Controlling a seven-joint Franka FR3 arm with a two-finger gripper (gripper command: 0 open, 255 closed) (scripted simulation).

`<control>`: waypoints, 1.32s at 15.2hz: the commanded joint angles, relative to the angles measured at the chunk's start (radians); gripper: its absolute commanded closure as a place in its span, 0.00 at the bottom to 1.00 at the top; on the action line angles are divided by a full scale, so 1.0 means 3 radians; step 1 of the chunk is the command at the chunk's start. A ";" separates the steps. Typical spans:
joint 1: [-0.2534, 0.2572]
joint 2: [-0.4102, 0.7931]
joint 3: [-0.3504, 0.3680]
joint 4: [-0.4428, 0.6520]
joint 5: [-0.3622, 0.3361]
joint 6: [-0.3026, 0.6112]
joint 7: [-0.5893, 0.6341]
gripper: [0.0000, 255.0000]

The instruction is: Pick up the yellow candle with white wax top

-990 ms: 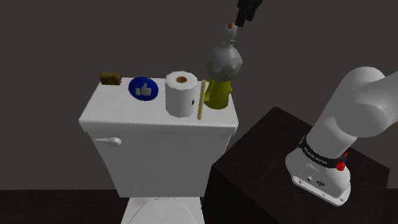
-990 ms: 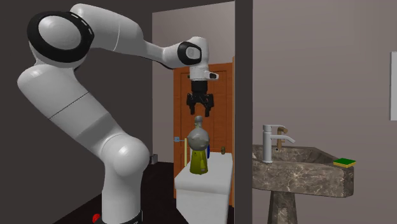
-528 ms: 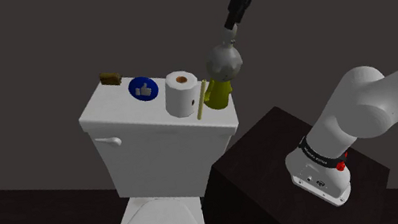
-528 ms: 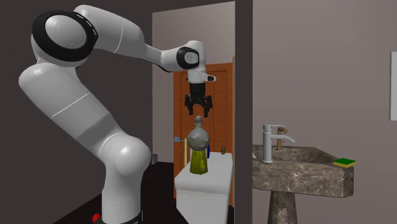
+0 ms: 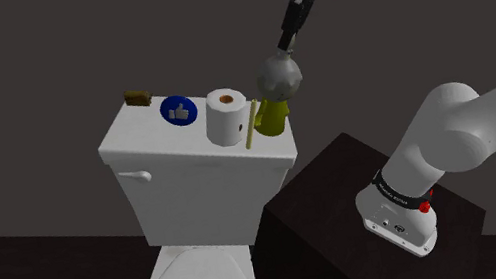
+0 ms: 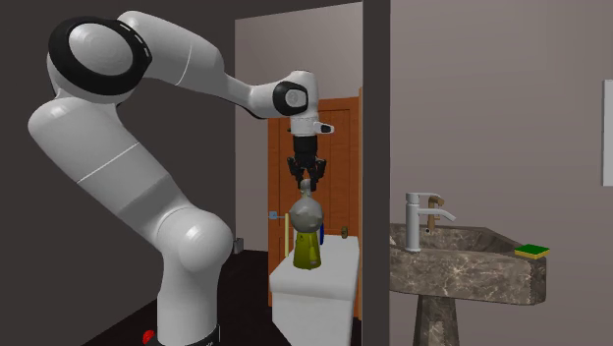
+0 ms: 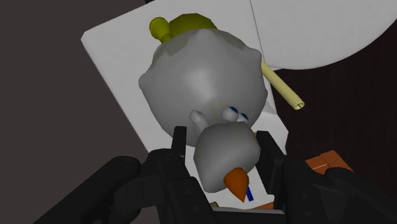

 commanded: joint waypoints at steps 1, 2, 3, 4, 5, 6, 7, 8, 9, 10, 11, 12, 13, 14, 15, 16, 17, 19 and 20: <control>0.0001 0.0001 0.0001 -0.0004 0.0001 0.0001 0.0000 1.00; 0.0001 0.0000 0.0001 -0.0004 0.0001 0.0001 0.0000 1.00; 0.0001 0.0000 0.0001 -0.0003 0.0001 0.0000 0.0001 1.00; 0.0001 0.0000 0.0000 -0.0003 0.0001 0.0000 0.0000 1.00; 0.0001 0.0001 0.0000 -0.0003 0.0001 0.0001 0.0000 1.00; 0.0001 0.0001 0.0000 -0.0003 0.0001 0.0000 0.0000 1.00; 0.0001 -0.0002 0.0001 -0.0006 0.0001 0.0001 0.0000 1.00; 0.0001 0.0003 -0.0001 0.0042 -0.0002 -0.0042 0.0006 1.00; 0.0000 0.0008 -0.0003 0.0090 -0.0005 -0.0085 0.0011 1.00; -0.0001 0.0015 -0.0005 0.0140 -0.0008 -0.0127 0.0016 1.00; -0.0001 0.0022 -0.0007 0.0189 -0.0010 -0.0169 0.0021 1.00; -0.0002 0.0030 -0.0008 0.0239 -0.0013 -0.0211 0.0026 1.00; -0.0002 0.0038 -0.0010 0.0290 -0.0016 -0.0253 0.0031 1.00; -0.0003 0.0047 -0.0012 0.0341 -0.0018 -0.0295 0.0036 1.00; -0.0003 0.0057 -0.0013 0.0393 -0.0020 -0.0337 0.0041 1.00; -0.0003 0.0068 -0.0015 0.0445 -0.0023 -0.0378 0.0046 1.00; -0.0004 0.0079 -0.0017 0.0498 -0.0025 -0.0420 0.0051 1.00; -0.0004 0.0102 -0.0020 0.0605 -0.0029 -0.0502 0.0060 1.00; -0.0004 0.0115 -0.0021 0.0659 -0.0031 -0.0543 0.0065 1.00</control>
